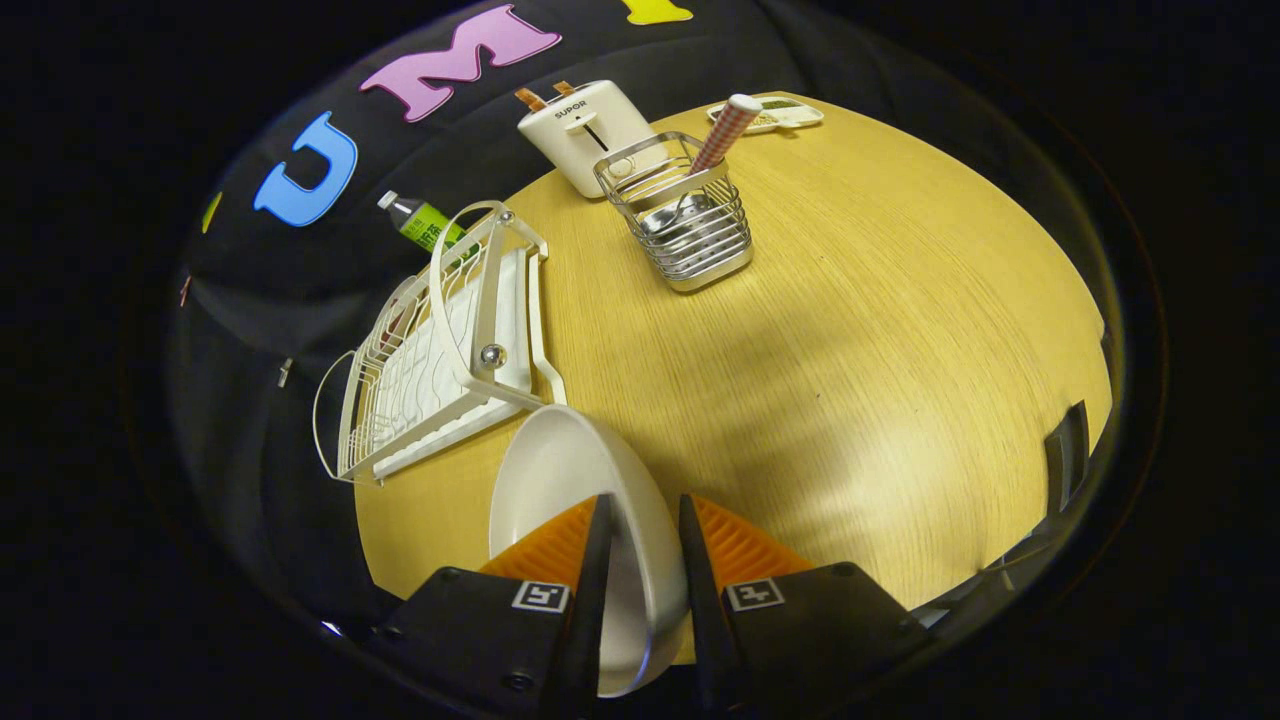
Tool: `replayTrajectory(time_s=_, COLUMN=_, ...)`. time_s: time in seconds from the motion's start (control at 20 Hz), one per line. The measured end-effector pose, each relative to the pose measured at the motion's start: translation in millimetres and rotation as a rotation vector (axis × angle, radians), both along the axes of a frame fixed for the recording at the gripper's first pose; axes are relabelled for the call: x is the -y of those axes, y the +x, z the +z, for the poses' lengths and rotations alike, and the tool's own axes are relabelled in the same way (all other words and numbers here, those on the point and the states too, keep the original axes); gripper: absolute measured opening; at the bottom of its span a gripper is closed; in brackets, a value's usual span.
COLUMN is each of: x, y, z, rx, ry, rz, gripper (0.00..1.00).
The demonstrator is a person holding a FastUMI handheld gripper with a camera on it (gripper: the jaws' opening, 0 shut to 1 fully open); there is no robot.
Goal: Take the plate from the dish rack, then take the spoon from the basket and place it into the plate.
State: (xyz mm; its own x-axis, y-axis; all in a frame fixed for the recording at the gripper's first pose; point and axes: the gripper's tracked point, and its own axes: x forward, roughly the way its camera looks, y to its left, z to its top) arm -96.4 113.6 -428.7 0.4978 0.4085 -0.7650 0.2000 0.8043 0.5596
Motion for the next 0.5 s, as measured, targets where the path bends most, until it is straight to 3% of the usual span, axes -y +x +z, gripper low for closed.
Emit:
replayTrajectory(time_s=0.1, x=3.2, y=1.6, z=-0.1, rx=0.000, ry=-0.004, rz=-0.004, gripper=0.40)
replayTrajectory(time_s=0.25, x=8.6, y=4.3, z=5.8, rx=0.009, ry=-0.004, rz=-0.011, gripper=0.49)
replayTrajectory(time_s=0.35, x=13.1, y=4.2, z=9.5, rx=0.026, ry=-0.022, rz=0.003, gripper=0.63)
replayTrajectory(time_s=0.4, x=14.9, y=3.4, z=13.6, rx=0.037, ry=-0.029, rz=0.011, gripper=0.65)
replayTrajectory(time_s=0.5, x=19.5, y=2.1, z=23.9, rx=0.066, ry=-0.043, rz=0.026, gripper=0.81)
